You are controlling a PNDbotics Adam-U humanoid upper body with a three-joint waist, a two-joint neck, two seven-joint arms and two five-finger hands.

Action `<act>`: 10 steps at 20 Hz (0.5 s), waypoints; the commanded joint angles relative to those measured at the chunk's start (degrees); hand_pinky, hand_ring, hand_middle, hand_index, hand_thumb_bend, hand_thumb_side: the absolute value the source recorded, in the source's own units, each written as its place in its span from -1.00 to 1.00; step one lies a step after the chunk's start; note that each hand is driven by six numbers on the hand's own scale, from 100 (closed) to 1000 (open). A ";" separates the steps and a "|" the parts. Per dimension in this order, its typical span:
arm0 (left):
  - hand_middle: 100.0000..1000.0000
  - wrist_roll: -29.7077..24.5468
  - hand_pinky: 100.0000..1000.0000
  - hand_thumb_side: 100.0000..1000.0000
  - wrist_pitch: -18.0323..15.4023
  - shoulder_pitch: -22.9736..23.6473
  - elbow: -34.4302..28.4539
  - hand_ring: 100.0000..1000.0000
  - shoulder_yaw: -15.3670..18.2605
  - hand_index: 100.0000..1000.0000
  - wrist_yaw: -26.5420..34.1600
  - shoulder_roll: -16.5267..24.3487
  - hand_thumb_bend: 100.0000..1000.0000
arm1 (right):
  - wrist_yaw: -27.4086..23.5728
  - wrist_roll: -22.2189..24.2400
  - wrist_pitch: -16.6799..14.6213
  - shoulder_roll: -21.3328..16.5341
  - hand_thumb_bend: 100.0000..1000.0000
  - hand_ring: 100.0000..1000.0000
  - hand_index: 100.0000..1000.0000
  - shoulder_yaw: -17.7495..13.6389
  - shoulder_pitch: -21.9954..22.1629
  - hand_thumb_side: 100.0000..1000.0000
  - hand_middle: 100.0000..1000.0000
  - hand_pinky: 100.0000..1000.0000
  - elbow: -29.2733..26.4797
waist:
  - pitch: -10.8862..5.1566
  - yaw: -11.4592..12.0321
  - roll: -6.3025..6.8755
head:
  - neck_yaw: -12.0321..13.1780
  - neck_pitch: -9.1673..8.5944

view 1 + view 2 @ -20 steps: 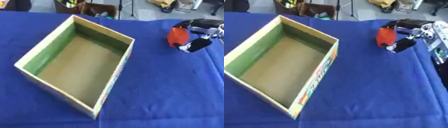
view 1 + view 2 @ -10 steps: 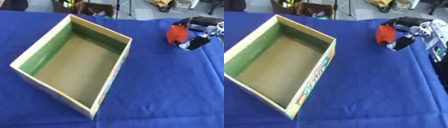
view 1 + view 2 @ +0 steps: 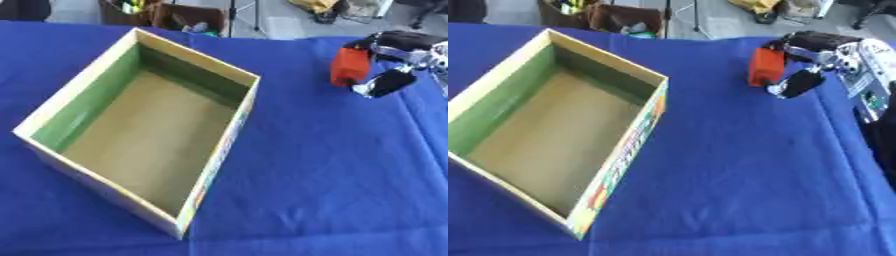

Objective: Pick up objects on the table and place them in the box.

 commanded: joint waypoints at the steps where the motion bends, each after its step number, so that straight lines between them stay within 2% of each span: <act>1: 0.16 -0.04 -0.51 0.78 0.24 -0.01 -1.22 0.01 -0.05 0.60 -0.11 0.28 -1.00 | -0.41 -2.12 0.60 -1.97 -1.00 0.20 -0.27 -0.60 -1.06 -0.22 -0.45 0.23 -1.24 | -1.60 -0.17 0.07 | -0.20 0.06; 7: 0.16 -0.23 -0.52 0.78 0.53 0.02 -1.22 0.01 -0.01 0.59 -0.10 0.26 -1.00 | -0.82 -3.53 1.30 -1.92 -1.00 0.10 -0.62 -0.35 -1.04 -0.20 -0.63 0.15 -1.20 | -2.04 -0.53 -0.02 | -0.25 0.38; 10: 0.16 -0.27 -0.52 0.78 0.69 0.09 -1.22 0.01 0.00 0.59 -0.05 0.27 -1.00 | -1.40 -3.58 1.60 -1.89 -1.00 0.08 -0.66 -0.27 -1.12 -0.20 -0.66 0.12 -1.31 | -2.39 -0.69 -0.03 | -0.26 0.57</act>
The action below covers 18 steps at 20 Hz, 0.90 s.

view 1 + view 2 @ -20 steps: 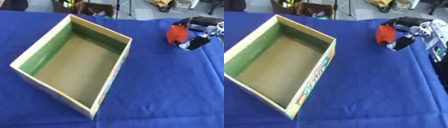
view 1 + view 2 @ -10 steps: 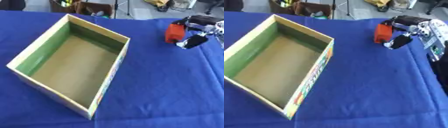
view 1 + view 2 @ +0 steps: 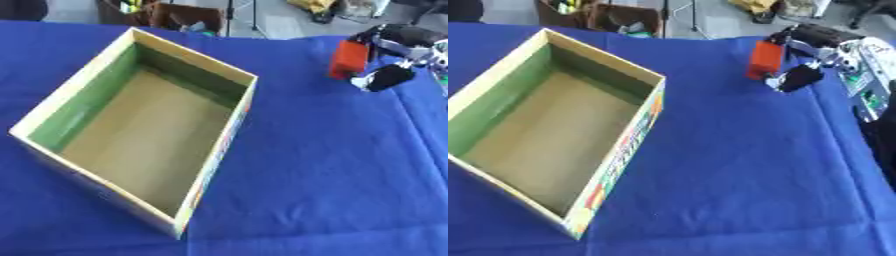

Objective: Pick up objects on the table and place them in the box.

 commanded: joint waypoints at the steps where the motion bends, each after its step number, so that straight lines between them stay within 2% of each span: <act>1: 0.16 -0.07 -0.52 0.78 0.25 0.07 -1.22 0.01 -0.01 0.59 -0.04 0.43 -1.00 | -1.21 -0.29 0.42 -1.90 -1.00 0.07 -0.66 -0.33 -1.15 -0.20 -0.66 0.11 -1.17 | -2.26 -0.24 -0.02 | -0.24 0.11; 10: 0.16 -0.06 -0.51 0.77 0.81 0.23 -1.22 0.01 0.10 0.59 0.28 0.52 -1.00 | -5.17 0.55 0.32 -2.40 -1.00 0.04 -0.67 0.24 -0.81 -0.17 -0.70 0.08 -3.76 | -3.79 -0.92 -0.13 | 0.54 1.17; 11: 0.16 -0.02 -0.51 0.77 0.89 0.24 -1.22 0.02 0.15 0.59 0.32 0.55 -1.00 | -5.87 0.68 0.34 -2.52 -1.00 0.03 -0.67 0.44 -0.70 0.01 -0.71 0.07 -4.53 | -4.04 -1.03 -0.14 | 0.75 1.40; 12: 0.16 0.01 -0.51 0.77 0.96 0.23 -1.22 0.02 0.17 0.59 0.36 0.59 -1.00 | -6.57 0.81 0.45 -2.63 -1.00 0.03 -0.67 0.64 -0.61 -0.17 -0.72 0.07 -5.34 | -4.30 -1.12 -0.15 | 0.90 1.61; 18: 0.16 0.17 -0.50 0.77 1.29 0.28 -1.22 0.02 0.29 0.59 0.90 0.87 -1.00 | -9.27 1.43 2.77 -3.01 -1.00 0.01 -0.68 1.79 -0.35 -0.16 -0.73 0.06 -10.03 | -6.13 -1.28 -0.21 | 1.45 2.73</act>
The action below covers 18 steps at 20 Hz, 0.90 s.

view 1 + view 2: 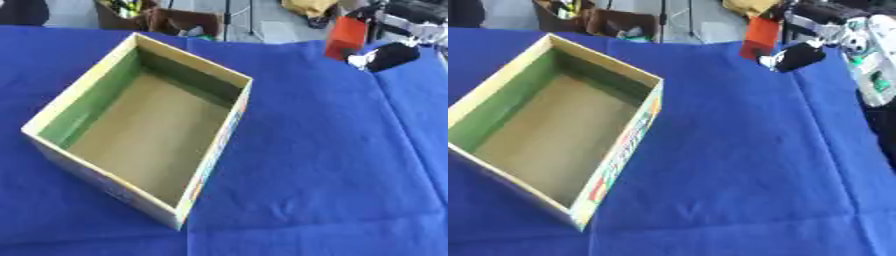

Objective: Pick up objects on the table and place them in the box.

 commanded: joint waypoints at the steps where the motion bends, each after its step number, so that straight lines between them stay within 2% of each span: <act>1: 0.16 0.14 -0.50 0.77 0.30 0.09 -1.22 0.02 0.31 0.59 0.42 0.92 -1.00 | -1.73 0.21 1.39 -2.84 -1.00 0.01 -0.68 0.28 -0.99 -0.16 -0.73 0.06 -3.60 | -2.54 -0.15 0.08 | 0.51 0.87; 6: 0.17 0.33 -0.50 0.76 0.51 0.26 -1.22 0.02 0.42 0.59 0.94 1.21 -1.00 | -3.30 1.44 3.26 -0.93 -1.00 0.01 -0.68 1.90 -2.66 -0.16 -0.74 0.08 -6.90 | -4.67 -0.08 0.09 | 1.51 2.39; 11: 0.17 0.41 -0.49 0.76 0.80 0.36 -1.22 0.02 0.38 0.59 1.54 1.30 -1.00 | -4.73 2.86 4.62 3.98 -1.00 0.01 -0.68 3.43 -5.52 -0.15 -0.75 0.08 -8.55 | -6.62 0.25 0.13 | 1.85 3.55; 18: 0.16 0.51 -0.49 0.75 0.92 0.05 -1.22 0.02 0.26 0.59 2.17 1.39 -1.00 | -4.93 4.37 5.48 10.39 -1.00 0.00 -0.69 4.97 -8.09 -0.14 -0.76 0.09 -8.36 | -7.83 1.38 -0.10 | 1.34 3.96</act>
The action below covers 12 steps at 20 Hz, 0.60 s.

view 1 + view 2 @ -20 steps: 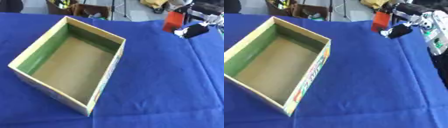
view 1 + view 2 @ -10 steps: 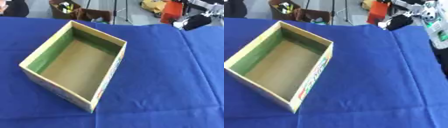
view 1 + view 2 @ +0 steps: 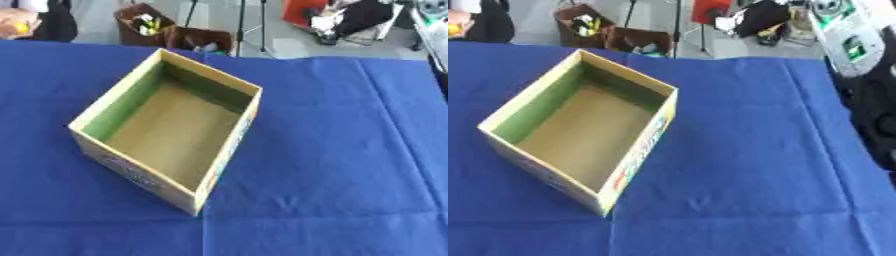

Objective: Pick up objects on the table and place them in the box.

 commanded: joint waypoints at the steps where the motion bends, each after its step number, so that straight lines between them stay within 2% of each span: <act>1: 0.16 0.12 -0.49 0.75 0.02 -0.47 -1.22 0.02 0.25 0.59 0.30 1.33 -1.00 | -0.11 0.64 0.10 1.31 -1.00 0.00 -0.69 0.39 -2.06 -0.14 -0.76 0.09 -0.68 | -1.82 0.28 0.07 | -0.32 0.55; 12: 0.16 0.12 -0.49 0.75 -0.15 -1.38 -1.22 0.02 0.01 0.58 0.83 1.19 -1.00 | 0.99 2.89 -0.35 10.03 -1.00 0.00 -0.69 3.54 -4.35 -0.15 -0.77 0.08 0.60 | -1.79 1.87 -0.57 | -2.13 0.93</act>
